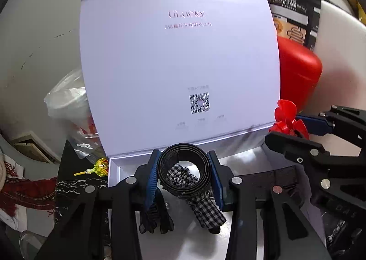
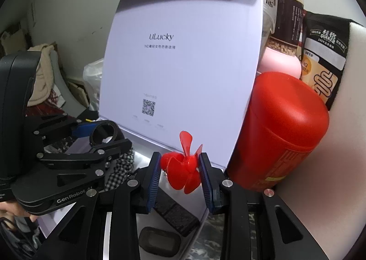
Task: Organize rigid objects
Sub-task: 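Lower and release the black ring and red fan into the box with both tools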
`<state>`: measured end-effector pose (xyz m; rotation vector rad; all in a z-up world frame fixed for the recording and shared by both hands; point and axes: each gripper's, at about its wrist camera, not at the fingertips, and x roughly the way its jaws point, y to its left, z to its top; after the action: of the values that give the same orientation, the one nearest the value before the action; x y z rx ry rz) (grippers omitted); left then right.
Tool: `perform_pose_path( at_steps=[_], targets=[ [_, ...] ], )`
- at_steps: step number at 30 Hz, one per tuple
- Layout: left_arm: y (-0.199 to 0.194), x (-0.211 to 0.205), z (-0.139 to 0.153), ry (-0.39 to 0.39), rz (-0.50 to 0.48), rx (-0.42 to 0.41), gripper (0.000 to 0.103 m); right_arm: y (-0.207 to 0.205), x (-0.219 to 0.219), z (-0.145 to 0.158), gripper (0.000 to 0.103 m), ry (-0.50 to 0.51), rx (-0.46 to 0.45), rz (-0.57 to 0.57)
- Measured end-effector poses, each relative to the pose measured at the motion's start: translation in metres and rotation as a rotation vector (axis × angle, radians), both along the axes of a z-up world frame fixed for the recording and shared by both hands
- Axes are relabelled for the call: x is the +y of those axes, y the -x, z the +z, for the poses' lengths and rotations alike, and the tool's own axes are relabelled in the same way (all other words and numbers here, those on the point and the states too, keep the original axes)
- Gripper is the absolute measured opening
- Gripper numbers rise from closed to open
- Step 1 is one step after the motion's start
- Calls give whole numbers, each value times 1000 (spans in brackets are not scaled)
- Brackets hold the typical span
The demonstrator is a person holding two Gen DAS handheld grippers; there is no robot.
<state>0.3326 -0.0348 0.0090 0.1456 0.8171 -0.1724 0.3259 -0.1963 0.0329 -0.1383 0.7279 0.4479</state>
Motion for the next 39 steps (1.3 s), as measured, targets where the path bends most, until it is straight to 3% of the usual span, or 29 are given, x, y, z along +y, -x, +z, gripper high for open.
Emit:
perform_pose_path(
  at_steps=[20, 23, 25, 27, 29, 39],
  targets=[
    [-20, -3, -12, -17, 34, 125, 40, -15, 21, -23, 33, 62, 58, -1],
    [-21, -6, -9, -26, 70, 126, 41, -16, 21, -22, 38, 57, 63, -10],
    [-19, -7, -4, -43, 102, 84, 44, -17, 20, -23, 50, 54, 68, -16],
    [-15, -11, 3, -35, 105, 66, 69, -17, 18, -23, 57, 53, 66, -25],
    [-14, -8, 9, -28, 125, 38, 78, -16, 17, -21, 58, 54, 57, -31],
    [-10, -8, 10, -40, 106, 44, 79, -14, 12, -16, 61, 72, 45, -51]
  ],
)
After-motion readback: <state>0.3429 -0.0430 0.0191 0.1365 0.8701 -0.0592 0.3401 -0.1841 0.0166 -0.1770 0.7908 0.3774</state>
